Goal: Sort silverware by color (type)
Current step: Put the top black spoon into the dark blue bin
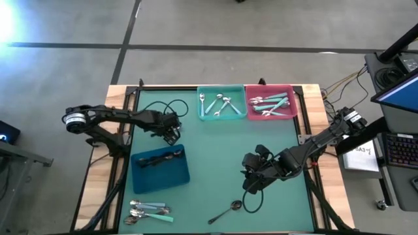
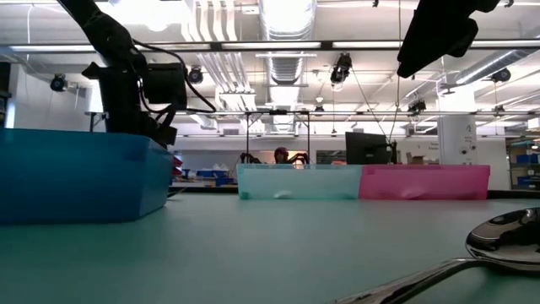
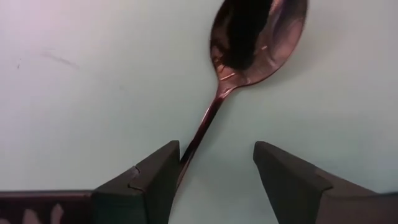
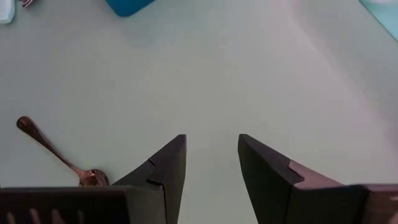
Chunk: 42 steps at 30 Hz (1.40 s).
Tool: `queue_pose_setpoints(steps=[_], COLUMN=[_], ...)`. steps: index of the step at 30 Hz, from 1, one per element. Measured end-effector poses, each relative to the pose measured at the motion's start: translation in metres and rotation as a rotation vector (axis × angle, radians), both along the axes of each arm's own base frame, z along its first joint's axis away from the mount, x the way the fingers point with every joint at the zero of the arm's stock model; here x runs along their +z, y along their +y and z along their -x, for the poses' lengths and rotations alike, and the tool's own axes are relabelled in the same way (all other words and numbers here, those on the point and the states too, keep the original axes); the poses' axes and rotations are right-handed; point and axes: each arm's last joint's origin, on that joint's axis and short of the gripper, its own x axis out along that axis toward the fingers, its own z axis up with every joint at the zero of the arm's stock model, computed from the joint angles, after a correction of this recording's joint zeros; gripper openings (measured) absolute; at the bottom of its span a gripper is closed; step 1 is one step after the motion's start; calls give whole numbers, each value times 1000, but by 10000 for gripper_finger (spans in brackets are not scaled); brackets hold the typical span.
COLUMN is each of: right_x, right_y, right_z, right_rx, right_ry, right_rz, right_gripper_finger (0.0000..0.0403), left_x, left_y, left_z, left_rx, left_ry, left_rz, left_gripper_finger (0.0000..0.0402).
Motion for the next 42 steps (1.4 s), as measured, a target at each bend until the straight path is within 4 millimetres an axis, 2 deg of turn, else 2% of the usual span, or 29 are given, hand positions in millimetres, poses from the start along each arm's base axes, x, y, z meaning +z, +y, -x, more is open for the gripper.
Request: queue_pose_setpoints(steps=[9, 18, 27, 35, 42], right_x=[0, 0, 0, 0, 0], right_y=[0, 0, 0, 0, 0], right_z=[0, 0, 0, 0, 0], right_rx=[0, 0, 0, 0, 0], right_ry=[0, 0, 0, 0, 0], right_rz=[0, 0, 0, 0, 0], right_gripper_finger=[137, 137, 137, 137, 137], left_x=[-2, -2, 1, 8, 30], left_y=[15, 25, 28, 31, 30], left_z=[3, 1, -2, -9, -13], left_rx=[-40, -106, -127, -144, -231], left_ry=[-52, -114, -133, -227, -356], left_rz=[63, -14, -63, -115, -218], left_gripper_finger=[118, 8, 2, 1, 1])
